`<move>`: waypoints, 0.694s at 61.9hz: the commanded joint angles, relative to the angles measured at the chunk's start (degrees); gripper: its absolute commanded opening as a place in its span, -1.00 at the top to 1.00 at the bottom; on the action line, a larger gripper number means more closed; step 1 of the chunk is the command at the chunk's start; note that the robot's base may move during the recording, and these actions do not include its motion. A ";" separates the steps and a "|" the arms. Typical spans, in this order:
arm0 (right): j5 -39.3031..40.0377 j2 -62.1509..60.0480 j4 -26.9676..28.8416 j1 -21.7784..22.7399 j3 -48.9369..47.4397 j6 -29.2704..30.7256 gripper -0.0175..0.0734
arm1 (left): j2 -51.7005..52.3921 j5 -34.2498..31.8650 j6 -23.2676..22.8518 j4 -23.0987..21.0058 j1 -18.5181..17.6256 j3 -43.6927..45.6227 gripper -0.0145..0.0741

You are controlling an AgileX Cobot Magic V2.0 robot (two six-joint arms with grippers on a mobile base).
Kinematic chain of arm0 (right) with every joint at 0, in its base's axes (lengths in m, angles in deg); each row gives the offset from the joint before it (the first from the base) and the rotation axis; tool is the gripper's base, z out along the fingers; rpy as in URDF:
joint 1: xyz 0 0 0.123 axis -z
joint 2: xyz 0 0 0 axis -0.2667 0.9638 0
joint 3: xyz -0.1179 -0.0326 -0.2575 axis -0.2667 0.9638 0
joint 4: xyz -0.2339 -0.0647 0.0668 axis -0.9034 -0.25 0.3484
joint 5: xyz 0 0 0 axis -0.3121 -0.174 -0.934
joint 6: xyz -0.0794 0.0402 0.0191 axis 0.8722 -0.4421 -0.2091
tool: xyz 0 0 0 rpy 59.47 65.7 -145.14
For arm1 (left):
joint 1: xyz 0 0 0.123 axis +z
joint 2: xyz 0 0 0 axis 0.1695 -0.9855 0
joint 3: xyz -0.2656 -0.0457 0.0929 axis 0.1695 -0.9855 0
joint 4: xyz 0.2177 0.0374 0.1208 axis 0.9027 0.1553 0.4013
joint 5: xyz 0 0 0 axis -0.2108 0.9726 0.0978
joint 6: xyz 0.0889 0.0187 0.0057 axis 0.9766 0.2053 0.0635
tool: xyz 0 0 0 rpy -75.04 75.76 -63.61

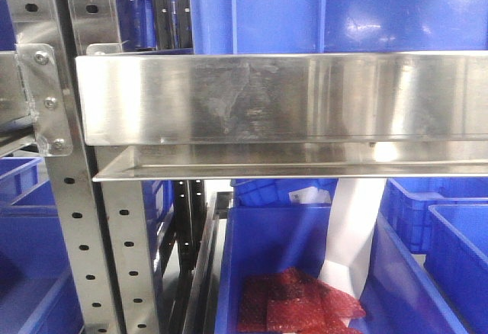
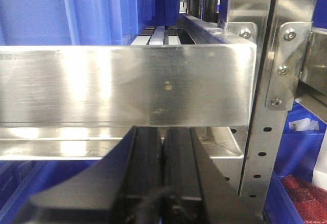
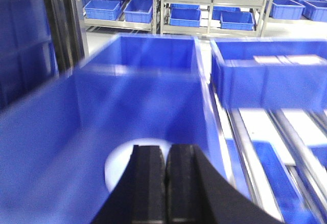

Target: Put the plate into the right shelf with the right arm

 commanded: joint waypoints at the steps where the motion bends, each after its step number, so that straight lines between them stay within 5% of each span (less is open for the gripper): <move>1: 5.77 -6.68 -0.70 0.31 5.84 -0.24 0.55 | 0.65 -4.88 -0.14 -0.22 -0.21 -0.25 0.78; 23: 14.05 -33.64 -0.70 0.31 34.96 -0.24 0.55 | 0.65 -4.88 -0.14 -0.22 -0.21 -0.25 0.78; 43: 14.14 -42.58 -0.70 0.31 44.81 -0.24 0.55 | 0.65 -4.88 -0.14 -0.22 -0.21 -0.25 0.78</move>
